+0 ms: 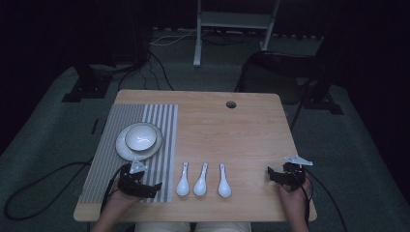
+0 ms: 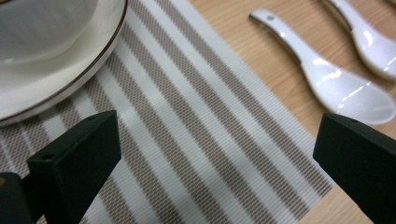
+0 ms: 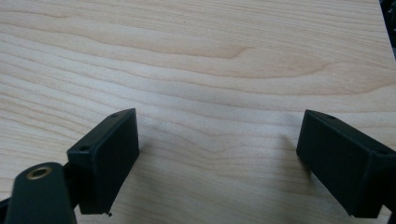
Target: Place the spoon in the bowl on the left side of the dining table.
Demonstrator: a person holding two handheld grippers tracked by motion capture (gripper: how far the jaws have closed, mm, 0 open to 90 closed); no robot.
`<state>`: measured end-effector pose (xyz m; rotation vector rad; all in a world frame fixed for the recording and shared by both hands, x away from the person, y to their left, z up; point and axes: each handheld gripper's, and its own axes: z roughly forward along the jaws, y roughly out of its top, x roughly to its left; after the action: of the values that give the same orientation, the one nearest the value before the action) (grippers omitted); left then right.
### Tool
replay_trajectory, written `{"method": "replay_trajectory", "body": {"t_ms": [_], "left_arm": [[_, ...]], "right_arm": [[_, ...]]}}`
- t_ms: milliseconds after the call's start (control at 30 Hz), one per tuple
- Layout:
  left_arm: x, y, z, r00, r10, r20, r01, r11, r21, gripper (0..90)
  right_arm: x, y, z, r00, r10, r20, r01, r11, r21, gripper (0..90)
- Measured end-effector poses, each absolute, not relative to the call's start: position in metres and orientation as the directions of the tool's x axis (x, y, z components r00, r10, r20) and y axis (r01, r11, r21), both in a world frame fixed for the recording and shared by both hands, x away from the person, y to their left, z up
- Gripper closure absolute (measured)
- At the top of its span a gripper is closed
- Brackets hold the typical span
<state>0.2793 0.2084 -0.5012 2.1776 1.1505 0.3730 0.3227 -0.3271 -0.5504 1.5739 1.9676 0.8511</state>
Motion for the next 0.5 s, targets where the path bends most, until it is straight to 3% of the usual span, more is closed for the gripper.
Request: {"method": "replay_trajectory", "body": {"t_ms": [500], "left_arm": [[0.289,0.172,-0.491,0.651,0.758,-0.045,0.586,-0.464,0.665,1.0]], "right_arm": [[0.323,-0.327,-0.550,-0.226,0.974,0.014,0.677,0.146,0.721,12.3]]}}
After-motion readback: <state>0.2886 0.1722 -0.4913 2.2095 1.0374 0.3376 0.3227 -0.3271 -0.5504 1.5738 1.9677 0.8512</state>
